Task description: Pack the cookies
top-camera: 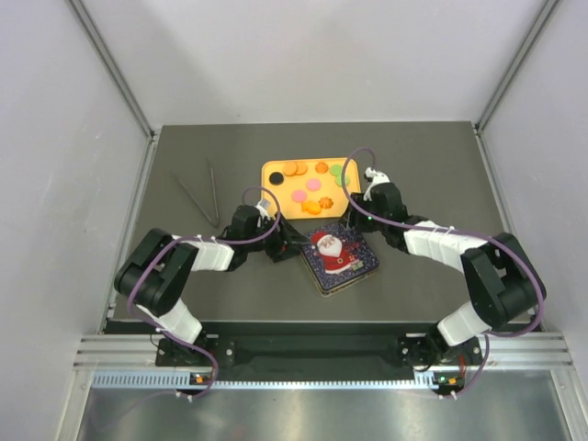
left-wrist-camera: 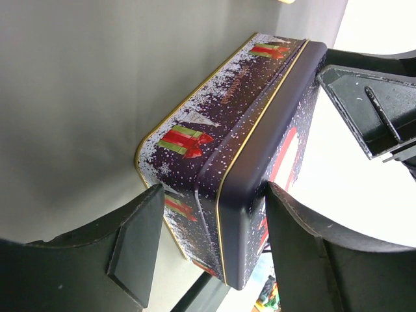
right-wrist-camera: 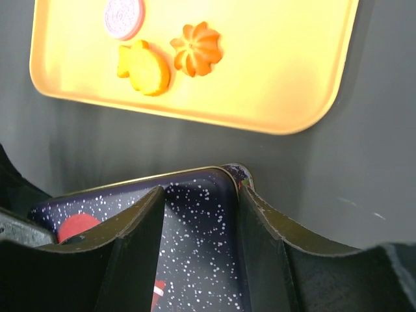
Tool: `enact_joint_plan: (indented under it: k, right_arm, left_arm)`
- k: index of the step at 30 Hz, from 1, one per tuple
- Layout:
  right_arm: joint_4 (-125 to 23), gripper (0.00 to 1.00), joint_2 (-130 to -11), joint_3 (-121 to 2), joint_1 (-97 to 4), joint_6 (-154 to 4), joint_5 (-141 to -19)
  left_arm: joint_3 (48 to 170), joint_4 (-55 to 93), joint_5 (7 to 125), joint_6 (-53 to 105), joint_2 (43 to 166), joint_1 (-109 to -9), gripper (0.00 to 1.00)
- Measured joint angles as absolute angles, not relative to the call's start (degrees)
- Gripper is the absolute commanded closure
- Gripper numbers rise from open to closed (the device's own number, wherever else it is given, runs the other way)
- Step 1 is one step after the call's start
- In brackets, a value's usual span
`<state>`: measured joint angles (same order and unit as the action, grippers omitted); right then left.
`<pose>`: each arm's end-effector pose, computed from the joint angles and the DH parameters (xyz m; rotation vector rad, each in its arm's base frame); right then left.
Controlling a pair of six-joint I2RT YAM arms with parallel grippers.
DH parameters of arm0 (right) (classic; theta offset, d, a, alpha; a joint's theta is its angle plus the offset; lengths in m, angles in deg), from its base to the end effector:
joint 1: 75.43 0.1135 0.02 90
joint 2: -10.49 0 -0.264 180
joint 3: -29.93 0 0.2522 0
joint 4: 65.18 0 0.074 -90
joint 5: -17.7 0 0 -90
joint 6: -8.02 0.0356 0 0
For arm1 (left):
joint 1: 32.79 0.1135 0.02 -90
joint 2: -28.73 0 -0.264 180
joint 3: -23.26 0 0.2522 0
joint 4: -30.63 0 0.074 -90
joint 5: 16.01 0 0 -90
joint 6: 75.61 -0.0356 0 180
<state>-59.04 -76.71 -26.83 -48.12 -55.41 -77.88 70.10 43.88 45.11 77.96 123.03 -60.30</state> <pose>0.2760 0.1464 0.1842 -0.0706 2.2774 0.6182 0.2557 -0.1526 0.1318 -0.4399 2.4283 -1.3649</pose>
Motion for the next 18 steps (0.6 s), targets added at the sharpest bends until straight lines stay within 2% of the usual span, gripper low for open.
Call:
enact_joint_plan:
  k: [1,4,6,18]
  right_arm:
    - [-58.99,0.53,-76.86,-27.07,-47.75,-55.48,-77.23]
    - [-59.17,0.53,-77.23,-27.53,-46.83,-55.59,-75.33]
    - [-59.34,0.53,-77.54,-27.88,-46.18,-55.83,-74.01]
    - [-59.96,0.56,-77.80,-28.32,-42.77,-55.98,-66.32]
  left_arm:
    - [70.06,43.90,45.13,78.16,123.03,-60.30,0.77]
    - [69.99,43.90,45.22,78.51,123.10,-60.28,0.93]
    - [69.95,43.99,45.13,78.81,123.23,-60.26,1.00]
    - [69.14,45.32,45.15,79.42,123.45,-60.17,1.00]
